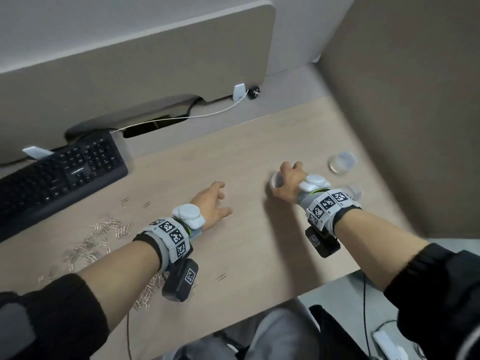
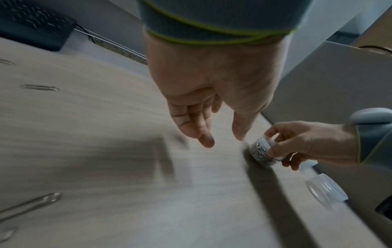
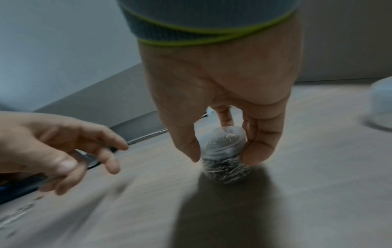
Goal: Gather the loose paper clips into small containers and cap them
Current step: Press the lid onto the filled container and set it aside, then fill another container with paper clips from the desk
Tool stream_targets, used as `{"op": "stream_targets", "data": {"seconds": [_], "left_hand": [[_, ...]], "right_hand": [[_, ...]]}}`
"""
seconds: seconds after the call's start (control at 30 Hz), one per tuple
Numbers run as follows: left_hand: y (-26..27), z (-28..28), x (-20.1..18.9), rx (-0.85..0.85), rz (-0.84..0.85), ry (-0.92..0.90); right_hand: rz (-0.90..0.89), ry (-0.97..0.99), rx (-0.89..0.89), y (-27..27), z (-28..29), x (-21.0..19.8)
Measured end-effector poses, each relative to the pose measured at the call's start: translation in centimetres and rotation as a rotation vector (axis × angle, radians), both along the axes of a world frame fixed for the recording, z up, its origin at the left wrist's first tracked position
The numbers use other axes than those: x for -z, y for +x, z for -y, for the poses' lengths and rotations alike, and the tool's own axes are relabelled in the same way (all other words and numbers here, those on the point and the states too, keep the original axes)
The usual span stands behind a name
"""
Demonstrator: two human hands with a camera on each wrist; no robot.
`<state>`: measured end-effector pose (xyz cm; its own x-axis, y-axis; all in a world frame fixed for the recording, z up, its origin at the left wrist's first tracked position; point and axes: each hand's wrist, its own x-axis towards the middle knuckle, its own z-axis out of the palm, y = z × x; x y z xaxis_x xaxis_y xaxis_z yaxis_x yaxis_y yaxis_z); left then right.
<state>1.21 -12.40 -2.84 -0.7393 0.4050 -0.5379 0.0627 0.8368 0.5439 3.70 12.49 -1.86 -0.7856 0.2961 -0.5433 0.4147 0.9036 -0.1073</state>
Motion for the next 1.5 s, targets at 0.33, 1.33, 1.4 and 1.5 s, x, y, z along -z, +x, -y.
{"op": "stream_targets", "data": {"seconds": [0.33, 1.33, 1.4, 1.5], "left_hand": [[-1.0, -4.4, 1.1, 0.054, 0.020, 0.041], [3.5, 1.7, -1.1, 0.035, 0.021, 0.048], [3.9, 2.8, -1.7, 0.015, -0.007, 0.043], [4.6, 4.9, -2.7, -0.040, -0.057, 0.067]], "right_hand": [[-0.108, -0.077, 0.138, 0.9, -5.0, 1.3], [0.181, 0.097, 0.256, 7.2, -1.2, -3.4], [0.119, -0.030, 0.185, 6.3, 2.4, -4.4], [0.026, -0.203, 0.087, 4.5, 8.4, -5.1]]}}
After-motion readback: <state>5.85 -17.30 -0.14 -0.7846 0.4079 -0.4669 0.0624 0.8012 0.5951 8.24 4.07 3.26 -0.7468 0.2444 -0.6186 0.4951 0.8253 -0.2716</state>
